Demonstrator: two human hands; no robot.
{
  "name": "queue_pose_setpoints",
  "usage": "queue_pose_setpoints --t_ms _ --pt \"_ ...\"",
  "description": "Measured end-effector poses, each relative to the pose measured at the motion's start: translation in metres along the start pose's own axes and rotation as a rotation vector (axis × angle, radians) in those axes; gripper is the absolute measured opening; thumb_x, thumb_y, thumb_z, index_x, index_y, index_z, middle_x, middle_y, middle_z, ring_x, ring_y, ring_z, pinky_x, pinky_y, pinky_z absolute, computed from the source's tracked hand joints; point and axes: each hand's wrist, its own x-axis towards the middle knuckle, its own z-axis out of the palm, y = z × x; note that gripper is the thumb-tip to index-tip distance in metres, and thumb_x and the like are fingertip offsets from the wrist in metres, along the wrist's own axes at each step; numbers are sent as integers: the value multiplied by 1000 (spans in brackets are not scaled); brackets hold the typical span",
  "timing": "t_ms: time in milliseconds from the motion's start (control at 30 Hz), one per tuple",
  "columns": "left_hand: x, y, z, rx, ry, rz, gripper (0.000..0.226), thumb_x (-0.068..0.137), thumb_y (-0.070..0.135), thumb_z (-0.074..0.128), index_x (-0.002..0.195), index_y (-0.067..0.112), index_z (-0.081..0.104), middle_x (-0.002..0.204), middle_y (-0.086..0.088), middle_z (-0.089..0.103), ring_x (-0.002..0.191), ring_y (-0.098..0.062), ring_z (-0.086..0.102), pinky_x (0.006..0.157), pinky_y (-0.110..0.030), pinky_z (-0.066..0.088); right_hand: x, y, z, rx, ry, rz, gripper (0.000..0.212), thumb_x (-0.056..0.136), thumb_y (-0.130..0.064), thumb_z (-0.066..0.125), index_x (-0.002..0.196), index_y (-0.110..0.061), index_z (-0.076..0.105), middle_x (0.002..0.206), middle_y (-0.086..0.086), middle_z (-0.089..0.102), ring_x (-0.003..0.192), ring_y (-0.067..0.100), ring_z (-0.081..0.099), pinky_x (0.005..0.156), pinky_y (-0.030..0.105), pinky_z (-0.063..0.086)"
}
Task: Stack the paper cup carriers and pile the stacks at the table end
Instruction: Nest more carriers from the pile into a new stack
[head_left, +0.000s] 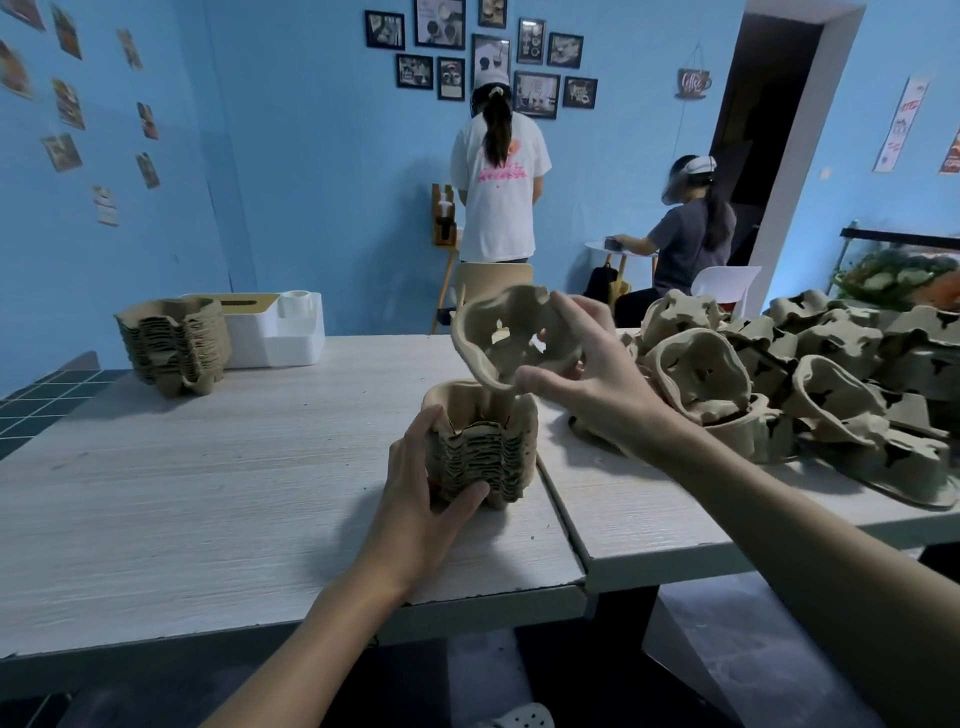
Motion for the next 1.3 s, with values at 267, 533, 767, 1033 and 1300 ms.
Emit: queue_pose_setpoints --t_ms 267,533,767,1033,1300 --pt "-1 -1 -1 -22 -2 33 86 74 62 70 144 58 20 141 12 35 115 -27 60 100 -51 51 -7 4 12 -34 -182 32 92 77 -28 82 151 -22 27 137 -3 32 123 6 43 113 20 32" --pt "0 -2 1 -23 -1 20 87 75 61 70 147 55 20 139 13 37 111 -34 61 98 -54 52 -8 9 11 -8 -29 19 64 73 -26 83 128 -22 53 118 -7 58 111 11 59 93 22 52" --pt "0 -3 1 -34 3 16 89 76 56 72 147 50 19 140 9 40 111 -35 61 94 -53 54 -13 9 19 -14 56 -32 57 70 -31 83 118 -32 53 98 -3 60 91 6 57 83 24 52" --pt "1 -1 2 -70 5 -6 89 74 52 73 145 55 21 138 9 41 109 -35 64 94 -52 55 1 25 12 112 -210 156 94 58 -52 81 141 -41 38 143 2 44 130 15 45 107 33 39" --pt "0 -2 1 -32 -13 -7 90 74 61 70 146 52 17 140 8 42 111 -30 63 95 -49 54 7 20 22 263 -203 232 74 76 -21 81 140 -30 43 115 0 61 113 4 56 91 17 47"
